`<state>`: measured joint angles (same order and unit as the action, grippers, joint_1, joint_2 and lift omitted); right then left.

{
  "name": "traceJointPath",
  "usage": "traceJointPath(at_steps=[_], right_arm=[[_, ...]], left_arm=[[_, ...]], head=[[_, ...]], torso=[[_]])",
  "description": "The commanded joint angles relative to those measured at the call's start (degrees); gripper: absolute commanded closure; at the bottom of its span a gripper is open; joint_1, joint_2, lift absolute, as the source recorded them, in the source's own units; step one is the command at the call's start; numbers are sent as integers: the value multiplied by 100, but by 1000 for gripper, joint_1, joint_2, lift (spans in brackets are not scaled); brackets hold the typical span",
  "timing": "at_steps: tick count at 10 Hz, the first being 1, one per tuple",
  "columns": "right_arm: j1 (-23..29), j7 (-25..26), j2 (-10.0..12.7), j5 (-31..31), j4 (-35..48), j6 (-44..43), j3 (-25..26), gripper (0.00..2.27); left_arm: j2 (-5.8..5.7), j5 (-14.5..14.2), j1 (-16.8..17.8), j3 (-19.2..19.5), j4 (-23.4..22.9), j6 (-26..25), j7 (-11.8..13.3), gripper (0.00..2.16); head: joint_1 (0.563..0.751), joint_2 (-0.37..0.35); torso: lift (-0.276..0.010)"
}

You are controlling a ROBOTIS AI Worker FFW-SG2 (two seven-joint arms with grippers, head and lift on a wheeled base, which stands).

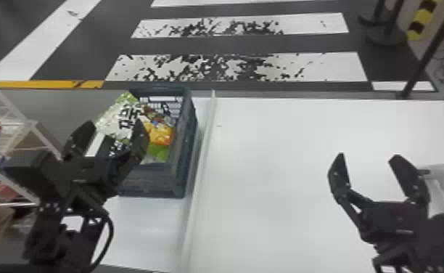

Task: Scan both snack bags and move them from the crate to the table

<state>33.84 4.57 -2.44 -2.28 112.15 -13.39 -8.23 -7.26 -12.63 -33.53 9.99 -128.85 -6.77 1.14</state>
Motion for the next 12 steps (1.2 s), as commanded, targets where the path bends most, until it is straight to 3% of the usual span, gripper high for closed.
traceJointPath(at_steps=[1,3,5,6,7,12], right_arm=[[0,0,-2,9,-9,0,-12,97],[-9,0,-2,9,-26,17,-20,97],[-35,0,-2,18,-44,70,-91,97],[-35,-9,-2,35,-44,88,-117,97],[-79,0,-20,70,-53,158,-205,97],[-53,0,-37,167,18,228,-328,97]], left_arm=[[31,-469,110,487,246,-40,70,103],[49,-662,277,935,492,-304,202,117],[58,-767,514,1102,624,-1042,202,124],[49,-864,707,1111,624,-1798,149,137],[58,-1066,813,1067,624,-2150,26,144],[163,-1708,1551,838,650,-3380,-457,147]], head=[[695,168],[695,239],[695,284],[695,301],[695,309],[695,271]], torso=[[-88],[-88],[-88],[-88],[-88],[-88]])
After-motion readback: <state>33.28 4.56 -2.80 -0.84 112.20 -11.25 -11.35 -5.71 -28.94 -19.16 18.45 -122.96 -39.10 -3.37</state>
